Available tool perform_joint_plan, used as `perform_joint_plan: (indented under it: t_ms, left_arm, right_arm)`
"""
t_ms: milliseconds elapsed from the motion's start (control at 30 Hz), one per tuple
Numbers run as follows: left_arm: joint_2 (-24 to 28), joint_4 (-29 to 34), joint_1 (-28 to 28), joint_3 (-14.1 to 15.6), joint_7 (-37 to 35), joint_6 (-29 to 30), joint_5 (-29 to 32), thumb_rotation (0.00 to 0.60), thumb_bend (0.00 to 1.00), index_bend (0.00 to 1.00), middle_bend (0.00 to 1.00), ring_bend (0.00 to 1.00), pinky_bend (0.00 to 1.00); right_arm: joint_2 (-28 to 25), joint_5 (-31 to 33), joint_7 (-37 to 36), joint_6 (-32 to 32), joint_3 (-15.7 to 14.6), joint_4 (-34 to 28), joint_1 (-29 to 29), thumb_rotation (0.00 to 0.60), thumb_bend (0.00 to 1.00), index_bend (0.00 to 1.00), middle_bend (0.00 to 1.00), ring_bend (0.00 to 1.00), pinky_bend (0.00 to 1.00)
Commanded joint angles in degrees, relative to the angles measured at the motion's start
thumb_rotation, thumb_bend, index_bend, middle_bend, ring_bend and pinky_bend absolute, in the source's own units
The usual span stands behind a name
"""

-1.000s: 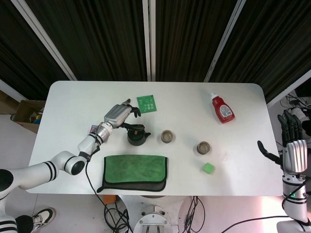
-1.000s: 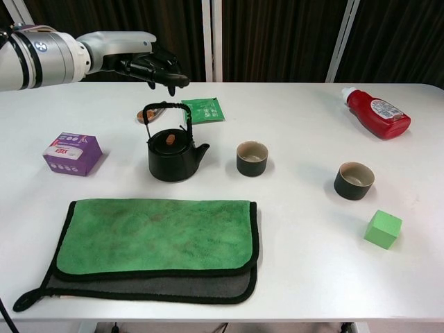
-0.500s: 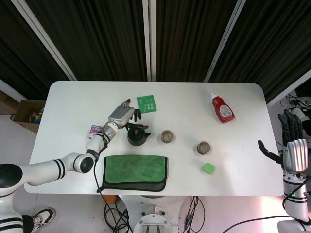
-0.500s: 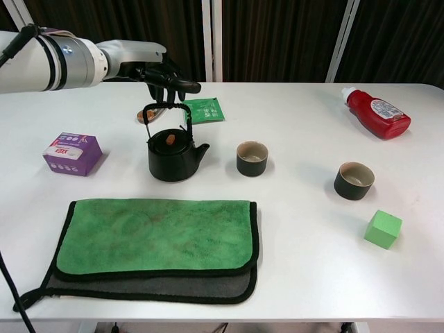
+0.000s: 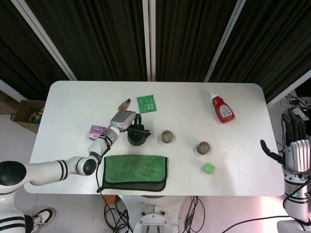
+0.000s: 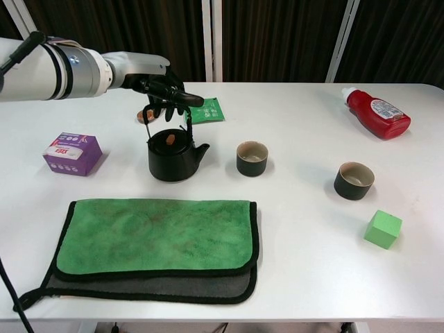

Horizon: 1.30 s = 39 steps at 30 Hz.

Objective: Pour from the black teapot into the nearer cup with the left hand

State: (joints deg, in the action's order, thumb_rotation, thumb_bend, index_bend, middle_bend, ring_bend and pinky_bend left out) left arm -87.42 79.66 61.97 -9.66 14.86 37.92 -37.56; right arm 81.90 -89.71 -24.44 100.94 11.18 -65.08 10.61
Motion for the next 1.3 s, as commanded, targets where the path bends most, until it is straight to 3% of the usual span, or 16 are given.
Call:
perform_joint_plan:
  t_ms: [33,900,1300]
  left_arm:
    - [0.2,0.2,0.4,0.5,0.3,-0.8,0.4,0.181,0.02,0.48,0.53,0.54,0.33]
    - [0.4,1.1,1.4,2.0,-1.5,-2.8,-1.1,0.187,0.02,0.69,0.73,0.76,0.34]
    - [1.6,1.8,2.2,2.5,-2.5,-4.2,-0.9,0.235,0.02,0.75,0.82,0.86,0.35]
  right_arm:
    - [0.0,0.1,-0.2,0.0,0.0,0.0,-0.1,0.6,0.24,0.0,0.0,0.0,0.0]
    - [0.0,0.0,-0.2,-0.3,-0.1,-0.1,-0.1,0.6,0.24,0.0,0.0,0.0,0.0]
    - [0.1,0.1,-0.3,-0.6,-0.1,0.0,-0.1,0.6,0.24,0.0,0.0,0.0,0.0]
